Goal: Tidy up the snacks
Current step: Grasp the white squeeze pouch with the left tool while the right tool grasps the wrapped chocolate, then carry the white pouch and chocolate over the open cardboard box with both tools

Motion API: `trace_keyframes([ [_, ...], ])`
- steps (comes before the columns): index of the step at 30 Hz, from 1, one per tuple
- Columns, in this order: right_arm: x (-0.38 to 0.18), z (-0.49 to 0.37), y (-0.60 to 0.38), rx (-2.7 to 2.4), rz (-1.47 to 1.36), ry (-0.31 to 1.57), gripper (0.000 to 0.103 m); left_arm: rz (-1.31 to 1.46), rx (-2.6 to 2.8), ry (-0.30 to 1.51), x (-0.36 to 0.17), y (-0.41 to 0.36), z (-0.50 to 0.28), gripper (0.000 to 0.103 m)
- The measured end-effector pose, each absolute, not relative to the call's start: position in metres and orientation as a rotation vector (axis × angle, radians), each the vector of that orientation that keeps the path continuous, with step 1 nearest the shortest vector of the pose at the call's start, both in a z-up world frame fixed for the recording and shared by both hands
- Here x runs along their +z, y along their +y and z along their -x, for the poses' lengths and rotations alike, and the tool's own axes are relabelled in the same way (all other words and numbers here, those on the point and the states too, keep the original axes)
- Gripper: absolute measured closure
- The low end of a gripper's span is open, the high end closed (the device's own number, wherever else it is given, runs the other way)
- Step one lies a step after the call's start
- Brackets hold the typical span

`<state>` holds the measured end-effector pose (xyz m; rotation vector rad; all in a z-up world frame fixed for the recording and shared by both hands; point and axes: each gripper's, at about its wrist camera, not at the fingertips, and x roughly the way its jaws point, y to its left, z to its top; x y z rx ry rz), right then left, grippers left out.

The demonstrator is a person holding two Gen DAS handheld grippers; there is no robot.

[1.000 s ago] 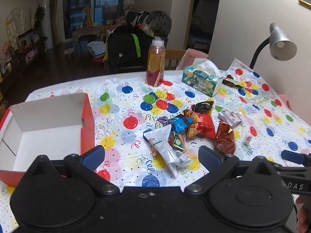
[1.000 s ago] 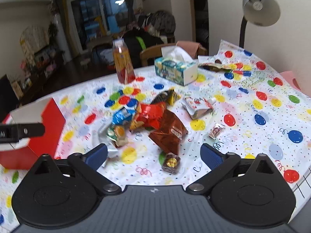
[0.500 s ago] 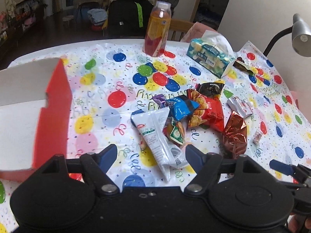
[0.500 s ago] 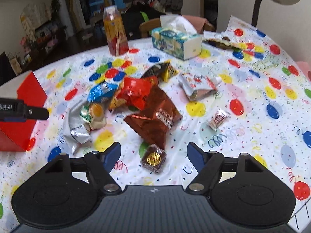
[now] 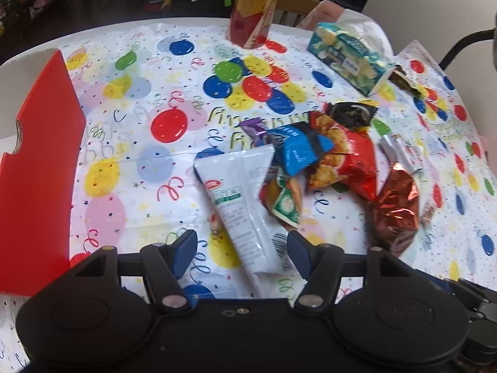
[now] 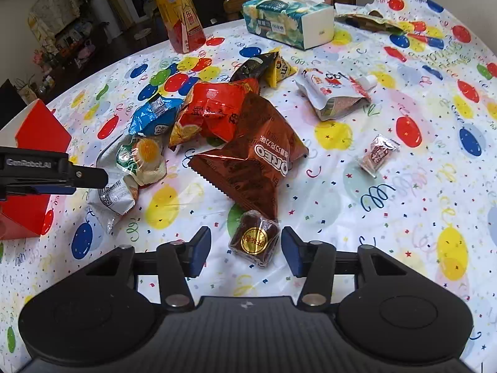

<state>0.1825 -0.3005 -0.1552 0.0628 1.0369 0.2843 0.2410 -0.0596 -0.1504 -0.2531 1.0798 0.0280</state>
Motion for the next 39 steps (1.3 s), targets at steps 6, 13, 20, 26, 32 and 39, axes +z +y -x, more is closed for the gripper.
trace_keyframes([
  [6, -0.158, -0.19, -0.302, 0.296, -0.069, 1.053, 0.058, 0.334, 0.025, 1.106, -0.159, -0.053, -0.248, 0.045],
  [13, -0.164, -0.198, -0.309, 0.299, -0.099, 1.095, 0.069, 0.363, 0.024, 1.113, -0.161, -0.057, -0.256, 0.057],
  [20, -0.163, -0.197, -0.311, 0.332, -0.11, 1.108, 0.072, 0.407, 0.056, 1.121, -0.163, -0.052, -0.256, 0.075],
  [26, -0.161, -0.193, -0.31, 0.323, -0.101, 1.106, 0.073, 0.364, 0.052, 1.12, -0.161, -0.051, -0.253, 0.081],
  [32, -0.151, -0.179, -0.301, 0.288, -0.103, 1.082, 0.073, 0.308, 0.009, 1.113, -0.156, -0.047, -0.244, 0.086],
  [39, -0.132, -0.158, -0.279, 0.282, -0.099, 1.052, 0.074, 0.284, -0.043, 1.084, -0.138, -0.029, -0.219, 0.088],
])
